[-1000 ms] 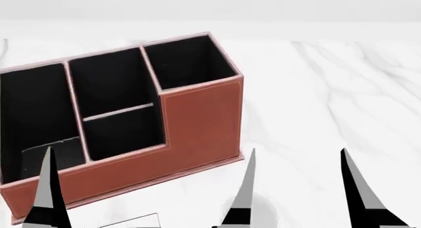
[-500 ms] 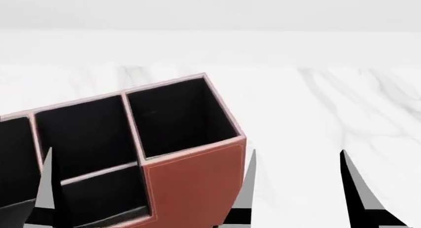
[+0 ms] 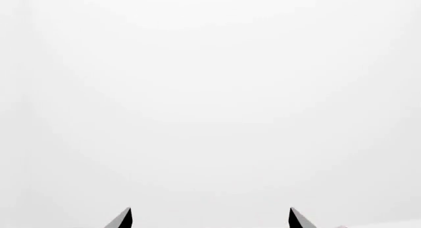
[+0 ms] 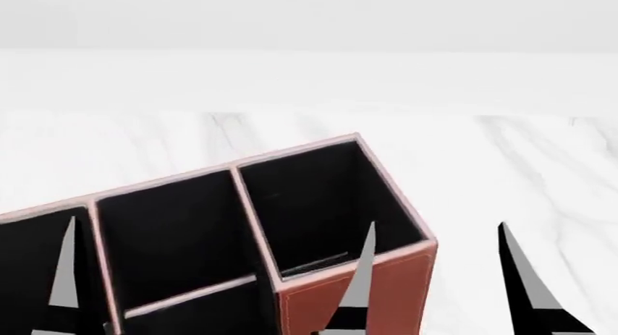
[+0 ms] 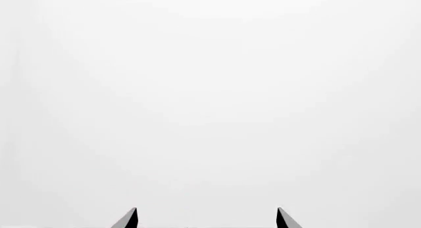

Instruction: Pick up the book and place it in the front compartment of the caddy.

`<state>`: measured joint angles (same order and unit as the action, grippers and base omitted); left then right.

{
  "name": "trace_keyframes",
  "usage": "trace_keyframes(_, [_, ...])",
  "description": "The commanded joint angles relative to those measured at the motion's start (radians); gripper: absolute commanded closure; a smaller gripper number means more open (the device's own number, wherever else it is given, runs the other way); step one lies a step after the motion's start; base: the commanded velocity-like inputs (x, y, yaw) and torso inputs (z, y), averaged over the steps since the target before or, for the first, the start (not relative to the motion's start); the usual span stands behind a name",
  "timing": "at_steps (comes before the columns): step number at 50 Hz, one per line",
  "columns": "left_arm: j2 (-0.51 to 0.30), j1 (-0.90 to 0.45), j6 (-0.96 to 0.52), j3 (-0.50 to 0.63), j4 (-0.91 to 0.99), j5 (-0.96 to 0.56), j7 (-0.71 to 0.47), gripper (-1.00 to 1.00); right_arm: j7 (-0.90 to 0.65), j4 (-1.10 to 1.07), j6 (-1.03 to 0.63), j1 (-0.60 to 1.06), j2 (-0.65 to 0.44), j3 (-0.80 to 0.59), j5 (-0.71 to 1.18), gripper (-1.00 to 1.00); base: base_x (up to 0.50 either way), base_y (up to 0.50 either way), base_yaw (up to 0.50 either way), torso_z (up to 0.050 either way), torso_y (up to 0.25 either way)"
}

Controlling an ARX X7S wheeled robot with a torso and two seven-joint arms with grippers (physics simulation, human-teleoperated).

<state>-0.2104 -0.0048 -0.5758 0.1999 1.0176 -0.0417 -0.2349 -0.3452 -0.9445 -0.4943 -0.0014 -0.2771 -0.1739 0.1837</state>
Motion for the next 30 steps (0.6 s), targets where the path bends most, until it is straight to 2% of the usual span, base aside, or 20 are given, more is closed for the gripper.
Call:
trace_keyframes(1, [-0.006,0.003,0.010,-0.003,0.001,-0.011,-0.008,-1.00,-0.003,0.000,0.023,-0.007,0.005,0.013,0.035,-1.00,0.00,0.50,0.00,0.000,0.000])
trace_keyframes(4, [-0.009,0.005,0.015,-0.007,0.000,-0.018,-0.008,-1.00,-0.001,0.003,0.046,-0.015,0.005,0.030,0.048,-1.00,0.00,0.08,0.00,0.000,0.000])
trace_keyframes(5, [-0.017,0.018,0.056,-0.006,-0.002,-0.017,-0.002,-1.00,-0.003,0.002,0.047,-0.016,0.005,0.030,0.047,-1.00,0.00,0.00,0.00,0.018,0.000])
trace_keyframes(30, [-0.033,0.015,0.042,-0.003,0.005,-0.044,-0.018,-1.00,-0.001,0.013,0.090,-0.021,-0.017,0.012,0.051,-1.00,0.00,0.00,0.00,0.050,0.000])
